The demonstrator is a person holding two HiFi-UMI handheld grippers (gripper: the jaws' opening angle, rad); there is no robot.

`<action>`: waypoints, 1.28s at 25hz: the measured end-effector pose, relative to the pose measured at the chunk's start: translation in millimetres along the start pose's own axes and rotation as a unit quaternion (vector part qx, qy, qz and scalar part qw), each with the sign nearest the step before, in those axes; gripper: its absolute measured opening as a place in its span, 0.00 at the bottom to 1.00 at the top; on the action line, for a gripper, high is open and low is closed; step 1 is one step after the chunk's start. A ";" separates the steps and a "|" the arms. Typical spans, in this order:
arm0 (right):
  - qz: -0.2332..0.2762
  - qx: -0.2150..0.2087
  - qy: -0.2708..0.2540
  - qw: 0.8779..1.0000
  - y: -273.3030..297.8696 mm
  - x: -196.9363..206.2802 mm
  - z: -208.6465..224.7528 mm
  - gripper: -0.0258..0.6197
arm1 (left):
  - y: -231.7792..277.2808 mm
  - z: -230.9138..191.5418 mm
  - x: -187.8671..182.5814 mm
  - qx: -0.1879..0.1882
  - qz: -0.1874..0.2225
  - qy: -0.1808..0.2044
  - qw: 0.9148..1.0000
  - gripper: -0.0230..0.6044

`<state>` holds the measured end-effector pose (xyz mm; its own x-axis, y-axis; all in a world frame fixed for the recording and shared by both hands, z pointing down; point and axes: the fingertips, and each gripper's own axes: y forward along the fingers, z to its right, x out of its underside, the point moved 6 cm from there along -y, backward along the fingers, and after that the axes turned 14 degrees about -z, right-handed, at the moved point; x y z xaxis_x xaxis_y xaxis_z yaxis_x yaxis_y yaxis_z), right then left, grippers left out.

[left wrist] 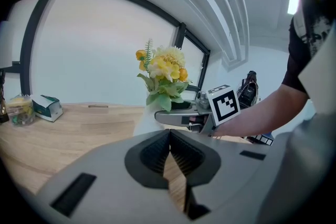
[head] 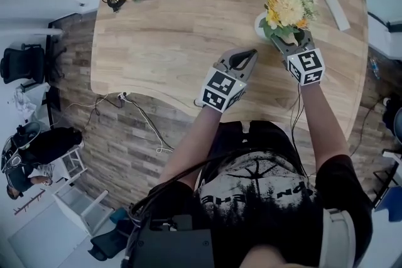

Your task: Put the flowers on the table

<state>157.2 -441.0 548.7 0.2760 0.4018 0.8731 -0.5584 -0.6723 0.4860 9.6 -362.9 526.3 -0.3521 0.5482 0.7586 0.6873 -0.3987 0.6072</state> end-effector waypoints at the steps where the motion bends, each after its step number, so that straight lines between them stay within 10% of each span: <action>1: -0.002 0.001 0.001 1.000 -4.5 1.9 -0.1 0.50 | -0.8 2.1 -0.9 -0.001 0.001 0.002 1.000 0.06; 12: -0.002 0.000 0.015 1.000 -66.7 9.1 -7.0 0.50 | -16.3 26.3 -16.2 -0.022 0.024 0.020 0.999 0.06; 21: 0.024 -0.010 0.004 1.000 -119.4 -1.3 -9.2 0.11 | -31.3 43.0 -21.1 -0.041 0.046 0.022 0.998 0.06; 32: 0.027 -0.015 -0.035 0.999 -151.8 -9.2 -31.1 0.07 | -52.5 57.5 -25.7 -0.069 0.072 0.032 0.994 0.06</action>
<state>215.1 -323.3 465.7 0.2986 0.3212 0.8987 -0.5971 -0.6717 0.4385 19.1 -313.8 461.3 -0.2992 0.4312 0.8512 0.6409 -0.5701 0.5141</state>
